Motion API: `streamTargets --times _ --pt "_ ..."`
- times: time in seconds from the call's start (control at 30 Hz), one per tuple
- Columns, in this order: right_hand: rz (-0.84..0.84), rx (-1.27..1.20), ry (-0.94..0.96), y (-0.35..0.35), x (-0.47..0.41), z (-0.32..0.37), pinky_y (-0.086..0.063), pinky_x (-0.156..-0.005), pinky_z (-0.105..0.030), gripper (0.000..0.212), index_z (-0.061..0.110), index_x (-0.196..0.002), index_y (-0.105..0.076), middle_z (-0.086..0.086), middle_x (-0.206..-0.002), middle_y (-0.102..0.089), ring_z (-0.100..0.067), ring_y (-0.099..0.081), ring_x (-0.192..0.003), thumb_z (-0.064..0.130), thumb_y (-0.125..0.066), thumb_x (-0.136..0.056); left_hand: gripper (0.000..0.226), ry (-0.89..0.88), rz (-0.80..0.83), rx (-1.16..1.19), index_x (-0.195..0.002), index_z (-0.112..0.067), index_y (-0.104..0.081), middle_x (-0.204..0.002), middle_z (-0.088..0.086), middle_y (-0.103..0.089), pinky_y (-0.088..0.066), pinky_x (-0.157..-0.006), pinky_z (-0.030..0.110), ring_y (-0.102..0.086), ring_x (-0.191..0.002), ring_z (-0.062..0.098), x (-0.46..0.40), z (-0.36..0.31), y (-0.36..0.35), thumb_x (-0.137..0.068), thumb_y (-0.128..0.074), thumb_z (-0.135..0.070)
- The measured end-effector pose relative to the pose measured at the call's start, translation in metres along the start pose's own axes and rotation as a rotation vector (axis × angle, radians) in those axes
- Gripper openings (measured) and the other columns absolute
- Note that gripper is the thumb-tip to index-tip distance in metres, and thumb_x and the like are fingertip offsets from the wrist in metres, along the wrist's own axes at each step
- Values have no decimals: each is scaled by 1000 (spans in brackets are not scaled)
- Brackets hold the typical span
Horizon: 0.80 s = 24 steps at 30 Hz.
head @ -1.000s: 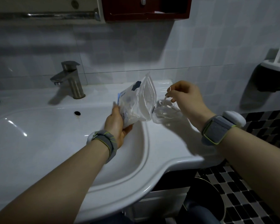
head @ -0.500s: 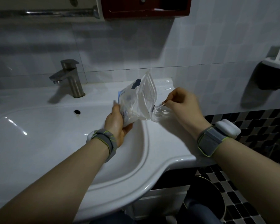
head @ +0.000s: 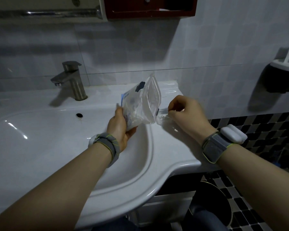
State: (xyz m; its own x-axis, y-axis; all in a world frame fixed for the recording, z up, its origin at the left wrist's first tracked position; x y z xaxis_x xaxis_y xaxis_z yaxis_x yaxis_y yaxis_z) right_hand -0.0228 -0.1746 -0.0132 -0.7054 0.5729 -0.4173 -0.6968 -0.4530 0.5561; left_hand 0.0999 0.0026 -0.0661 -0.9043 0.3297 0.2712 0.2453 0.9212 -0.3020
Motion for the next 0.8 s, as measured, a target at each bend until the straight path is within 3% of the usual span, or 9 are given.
streamTargets --times 0.17,0.3,0.4,0.6,0.8 --pt "22 194 85 -3 1 8 -45 -75 -27 9 29 -82 -68 17 -81 -66 -13 -57 -86 25 -62 -77 35 4 3 -11 -108 -25 -62 -88 -3 -67 -50 -44 18 -63 -74 13 -1 1 0 -101 -41 -51" --pt "-43 353 265 -4 3 21 -46 -77 -35 16 27 -81 -72 10 -79 -66 -20 -57 -81 32 -57 -79 37 8 0 -13 -111 -24 -63 -88 -1 -67 -49 -43 18 -63 -74 14 -2 2 0 -101 -41 -52" --pt "1 478 314 -12 2 25 -44 -80 -36 23 27 -87 -74 7 -83 -69 -23 -57 -82 34 -54 -80 36 8 4 -6 -111 -24 -63 -87 -1 -67 -49 -42 17 -63 -74 13 -1 1 0 -101 -41 -51" --pt "73 406 192 -15 -1 18 -46 -89 -38 24 32 -96 -76 7 -92 -70 -21 -60 -89 30 -55 -84 37 7 12 3 -111 -23 -63 -87 -1 -67 -50 -43 17 -62 -73 13 -1 0 0 -101 -41 -52" --pt "256 410 54 -17 -12 20 -50 -89 -38 21 32 -88 -76 9 -90 -72 -20 -64 -89 31 -58 -77 33 -8 13 -10 -96 -27 -63 -83 -4 -67 -50 -48 19 -62 -72 11 0 1 -1 -101 -42 -52"
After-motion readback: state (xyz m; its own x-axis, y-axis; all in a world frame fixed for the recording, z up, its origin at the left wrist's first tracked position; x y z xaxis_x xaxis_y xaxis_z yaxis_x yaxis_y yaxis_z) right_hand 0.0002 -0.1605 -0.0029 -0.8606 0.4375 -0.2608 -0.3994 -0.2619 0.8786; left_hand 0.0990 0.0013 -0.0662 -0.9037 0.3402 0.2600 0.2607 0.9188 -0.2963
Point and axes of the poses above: each hand's wrist, its own x-axis away from the middle knuckle, its own y-axis out of the back of the hand, z = x × y, the point moved 6 cm from there along -x, towards the middle knuckle
